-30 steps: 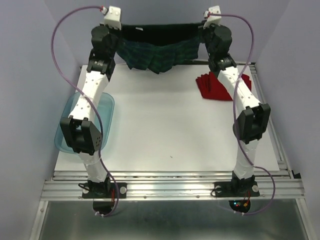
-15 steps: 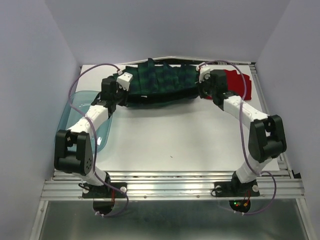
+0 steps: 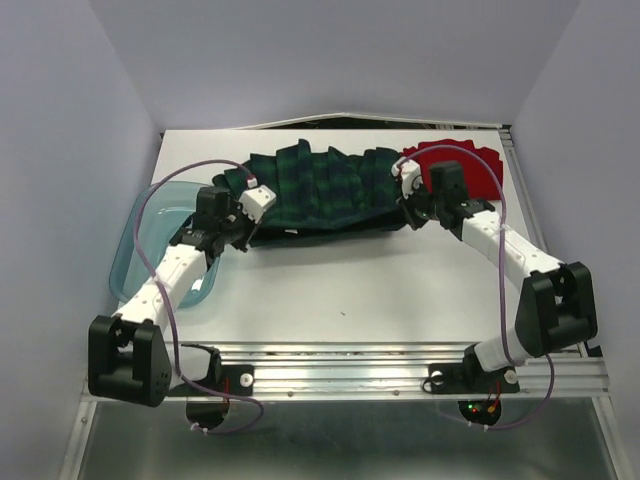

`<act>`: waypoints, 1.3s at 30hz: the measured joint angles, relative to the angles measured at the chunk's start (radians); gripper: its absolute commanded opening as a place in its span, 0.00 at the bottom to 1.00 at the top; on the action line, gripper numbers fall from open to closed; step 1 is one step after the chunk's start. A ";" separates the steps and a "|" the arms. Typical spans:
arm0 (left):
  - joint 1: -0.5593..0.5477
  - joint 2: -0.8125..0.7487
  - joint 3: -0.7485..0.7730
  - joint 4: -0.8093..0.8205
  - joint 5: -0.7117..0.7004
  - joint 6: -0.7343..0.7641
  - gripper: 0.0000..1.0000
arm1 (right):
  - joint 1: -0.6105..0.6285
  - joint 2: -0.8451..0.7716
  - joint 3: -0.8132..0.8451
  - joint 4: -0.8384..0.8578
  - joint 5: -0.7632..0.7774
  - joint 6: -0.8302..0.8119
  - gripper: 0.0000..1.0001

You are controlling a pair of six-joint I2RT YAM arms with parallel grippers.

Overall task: Fold and stack the skirts
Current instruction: Flatten the skirt out

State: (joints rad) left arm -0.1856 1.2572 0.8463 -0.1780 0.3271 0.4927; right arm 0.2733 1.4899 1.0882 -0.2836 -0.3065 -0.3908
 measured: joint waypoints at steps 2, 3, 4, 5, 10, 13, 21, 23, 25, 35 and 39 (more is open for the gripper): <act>-0.034 -0.060 -0.042 -0.040 0.009 0.056 0.19 | 0.000 -0.026 -0.046 -0.040 -0.019 -0.029 0.09; -0.058 -0.084 -0.058 -0.055 0.007 0.078 0.25 | 0.000 -0.041 -0.063 -0.065 -0.029 -0.045 0.10; -0.087 -0.110 -0.076 -0.070 0.007 0.098 0.37 | -0.001 -0.059 -0.082 -0.092 -0.039 -0.067 0.13; -0.122 -0.138 -0.095 -0.085 0.008 0.118 0.42 | -0.003 -0.075 -0.094 -0.105 -0.045 -0.080 0.17; -0.275 -0.220 -0.133 -0.120 0.005 0.121 0.62 | -0.003 -0.142 -0.150 -0.174 -0.079 -0.130 0.44; -0.298 -0.252 -0.134 -0.108 0.015 0.088 0.63 | 0.011 -0.149 -0.154 -0.219 -0.105 -0.142 0.63; -0.320 -0.322 -0.072 -0.135 0.137 0.061 0.56 | 0.023 -0.264 -0.154 -0.380 -0.161 -0.228 0.86; -0.323 -0.312 -0.040 -0.146 0.132 0.037 0.52 | 0.023 -0.299 -0.151 -0.400 -0.157 -0.228 0.76; -0.323 -0.260 0.025 -0.150 0.117 0.004 0.48 | 0.023 -0.314 -0.124 -0.413 -0.146 -0.186 0.70; -0.318 0.091 0.151 -0.164 -0.035 -0.137 0.42 | 0.023 -0.014 0.093 -0.324 -0.071 0.065 0.54; -0.295 0.213 0.153 -0.165 -0.085 -0.162 0.39 | 0.023 0.088 0.084 -0.307 -0.034 0.103 0.53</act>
State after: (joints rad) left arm -0.4808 1.4704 0.9997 -0.3428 0.2417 0.3309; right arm 0.2962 1.5780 1.1725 -0.5907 -0.3405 -0.2882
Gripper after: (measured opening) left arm 0.410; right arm 0.537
